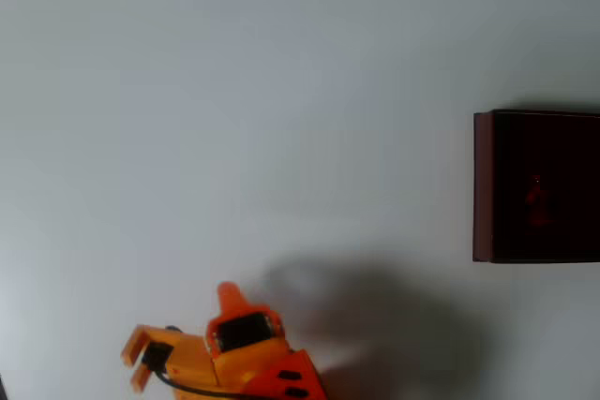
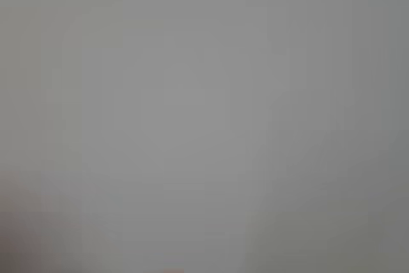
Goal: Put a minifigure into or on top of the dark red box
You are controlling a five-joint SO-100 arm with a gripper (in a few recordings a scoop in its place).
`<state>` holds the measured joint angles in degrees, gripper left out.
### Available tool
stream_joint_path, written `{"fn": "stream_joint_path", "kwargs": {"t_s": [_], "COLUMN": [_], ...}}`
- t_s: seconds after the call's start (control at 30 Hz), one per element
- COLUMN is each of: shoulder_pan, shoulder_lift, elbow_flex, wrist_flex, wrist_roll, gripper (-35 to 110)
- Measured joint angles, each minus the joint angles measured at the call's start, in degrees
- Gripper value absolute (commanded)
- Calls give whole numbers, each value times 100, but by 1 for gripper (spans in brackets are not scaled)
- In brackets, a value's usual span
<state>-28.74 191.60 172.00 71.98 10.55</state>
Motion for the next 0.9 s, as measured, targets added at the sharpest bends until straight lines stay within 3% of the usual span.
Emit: {"fn": "stream_joint_path", "kwargs": {"t_s": [0.2, 0.9], "shoulder_pan": [-220, -782], "shoulder_lift": [35, 281], "elbow_flex": [88, 88], "wrist_flex": [431, 492], "wrist_roll": [-888, -993], "gripper": [0, 0]}}
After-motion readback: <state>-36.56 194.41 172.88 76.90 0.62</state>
